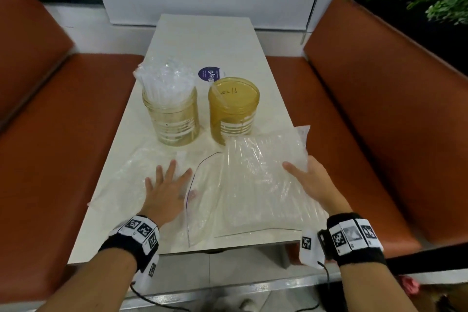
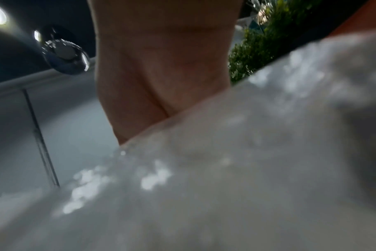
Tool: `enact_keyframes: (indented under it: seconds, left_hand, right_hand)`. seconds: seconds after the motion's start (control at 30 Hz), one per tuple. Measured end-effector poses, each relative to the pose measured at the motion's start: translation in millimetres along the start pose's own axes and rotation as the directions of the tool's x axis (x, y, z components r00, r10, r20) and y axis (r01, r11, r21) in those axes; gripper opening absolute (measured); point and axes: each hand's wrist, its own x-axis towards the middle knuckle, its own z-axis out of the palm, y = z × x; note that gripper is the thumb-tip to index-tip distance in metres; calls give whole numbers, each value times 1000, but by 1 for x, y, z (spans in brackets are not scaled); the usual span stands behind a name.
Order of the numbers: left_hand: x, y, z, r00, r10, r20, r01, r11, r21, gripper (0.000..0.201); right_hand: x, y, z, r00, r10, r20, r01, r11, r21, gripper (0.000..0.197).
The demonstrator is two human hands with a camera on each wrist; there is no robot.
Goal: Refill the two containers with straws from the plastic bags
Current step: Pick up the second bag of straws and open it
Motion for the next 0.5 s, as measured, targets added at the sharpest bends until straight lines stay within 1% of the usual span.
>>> enact_keyframes:
  seconds: [0.07,0.1,0.13,0.17,0.23,0.3,0.33,0.37,0.43,0.5]
  left_hand:
    - [2,6,-3,999,1,36,2,997,-73,64]
    - [3,8,-5,999,0,41,6,989,-150,60]
    - [2,12,-8,1000,2,28,4,970,-245,55]
    - [1,15,-14,1000,5,-14,-10,941,-338,51]
    - [-4,20,-28,987,19,-162,-97,869,-486,46]
    - [-16,28,-48,941,55,-333,-246,788,-564,48]
    - [-24,32,-60,918,65,-390,-306,741,-598,53]
    - [-33,39,-72,910,68,-409,-342,679,-649,62]
    - [-52,53,-98,930,79,-359,-347,507,-789,79]
    - [-62,66,-119,962,116,-249,-273,295,-916,89]
  right_hand:
    - [-11,-6,-8,993,-95,-67,97,994,40,52]
    - [-15,-8,-13,986,-128,-108,135,989,64,44]
    - [-21,-12,-19,977,-161,-143,176,979,100,40]
    - [-25,-15,-24,966,-190,-175,216,966,140,40]
    - [-33,-24,-31,944,-240,-228,293,925,242,40]
    - [-39,-34,-31,923,-264,-279,360,847,392,41]
    - [-41,-41,-29,916,-263,-302,382,800,463,42]
    - [-43,-48,-24,915,-252,-315,390,751,532,44]
    - [-45,-62,-11,940,-192,-283,338,649,682,47]
    - [-46,-75,9,972,-145,-186,235,552,800,51]
